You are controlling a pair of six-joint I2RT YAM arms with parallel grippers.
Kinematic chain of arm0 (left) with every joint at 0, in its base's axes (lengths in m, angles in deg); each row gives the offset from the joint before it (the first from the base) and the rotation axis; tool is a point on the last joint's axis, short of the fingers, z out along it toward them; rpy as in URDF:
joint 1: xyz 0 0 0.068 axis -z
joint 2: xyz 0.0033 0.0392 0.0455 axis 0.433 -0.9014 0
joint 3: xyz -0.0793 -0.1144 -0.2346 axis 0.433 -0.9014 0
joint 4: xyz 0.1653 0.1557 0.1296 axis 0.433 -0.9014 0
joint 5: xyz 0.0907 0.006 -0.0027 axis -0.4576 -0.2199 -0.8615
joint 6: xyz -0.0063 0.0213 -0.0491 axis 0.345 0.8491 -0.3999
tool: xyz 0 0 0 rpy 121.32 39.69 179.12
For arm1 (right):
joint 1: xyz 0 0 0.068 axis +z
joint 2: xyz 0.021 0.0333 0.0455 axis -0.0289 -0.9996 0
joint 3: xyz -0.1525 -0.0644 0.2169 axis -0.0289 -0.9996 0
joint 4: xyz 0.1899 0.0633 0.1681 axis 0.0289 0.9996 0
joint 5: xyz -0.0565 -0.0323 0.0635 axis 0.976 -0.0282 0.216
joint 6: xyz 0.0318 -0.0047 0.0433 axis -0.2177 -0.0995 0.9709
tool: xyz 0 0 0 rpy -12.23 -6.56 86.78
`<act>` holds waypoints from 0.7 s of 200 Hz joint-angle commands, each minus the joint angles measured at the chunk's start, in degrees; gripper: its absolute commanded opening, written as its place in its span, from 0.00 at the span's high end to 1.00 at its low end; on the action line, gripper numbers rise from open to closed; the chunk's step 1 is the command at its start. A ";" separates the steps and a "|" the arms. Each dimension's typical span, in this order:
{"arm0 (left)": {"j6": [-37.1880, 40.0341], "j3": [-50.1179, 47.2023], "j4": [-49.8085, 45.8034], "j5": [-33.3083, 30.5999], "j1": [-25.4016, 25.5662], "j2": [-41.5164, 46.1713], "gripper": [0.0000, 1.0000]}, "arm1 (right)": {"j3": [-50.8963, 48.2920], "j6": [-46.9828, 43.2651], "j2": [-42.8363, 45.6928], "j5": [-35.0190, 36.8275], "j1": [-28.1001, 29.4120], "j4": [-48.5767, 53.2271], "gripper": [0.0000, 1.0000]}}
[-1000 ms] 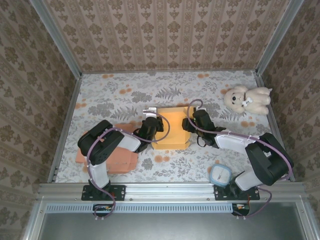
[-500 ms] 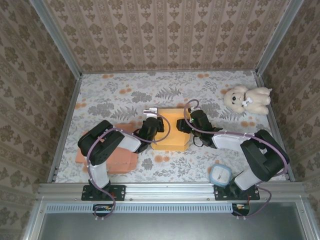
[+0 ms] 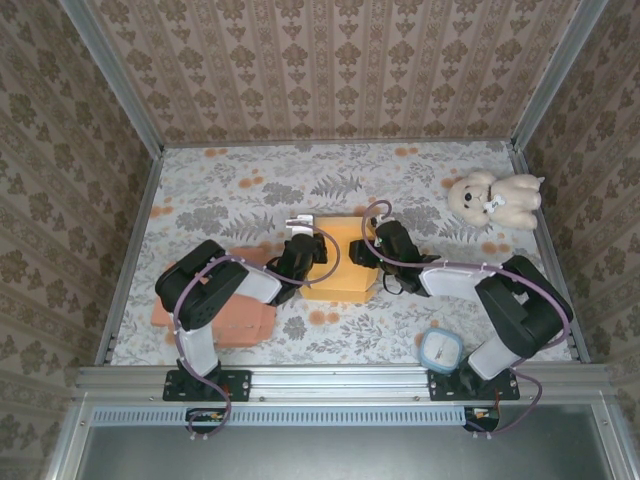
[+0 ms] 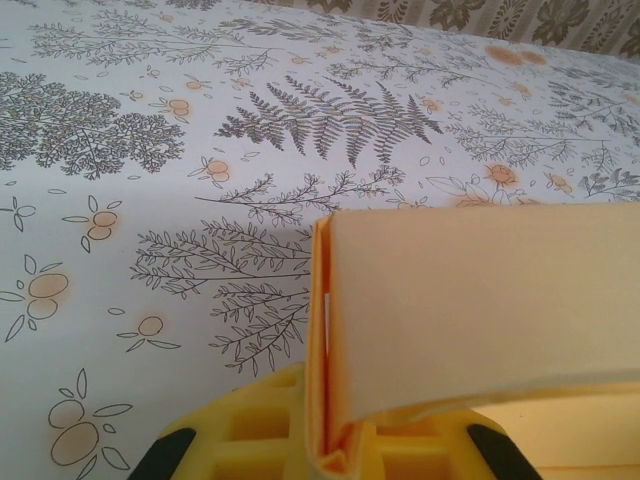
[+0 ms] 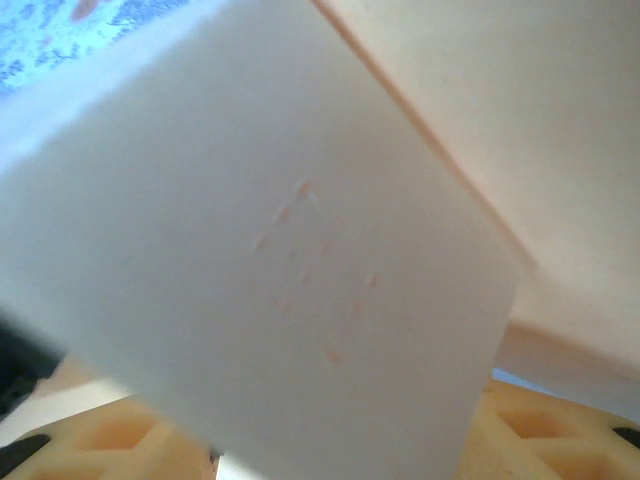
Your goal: Fold the paper box
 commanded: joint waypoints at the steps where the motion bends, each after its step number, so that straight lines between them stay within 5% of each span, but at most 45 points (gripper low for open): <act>1: -1.70 -0.66 0.18 1.87 -0.62 0.53 1.00 | -0.01 -2.01 5.15 2.24 0.93 5.35 0.43; 98: 2.67 -5.37 6.09 12.15 -6.00 3.34 1.00 | -2.67 -7.18 30.07 15.94 0.71 27.31 0.40; 140: 5.36 -7.80 7.53 16.66 -8.35 5.62 1.00 | -6.76 -12.04 34.12 12.00 -3.28 22.43 0.38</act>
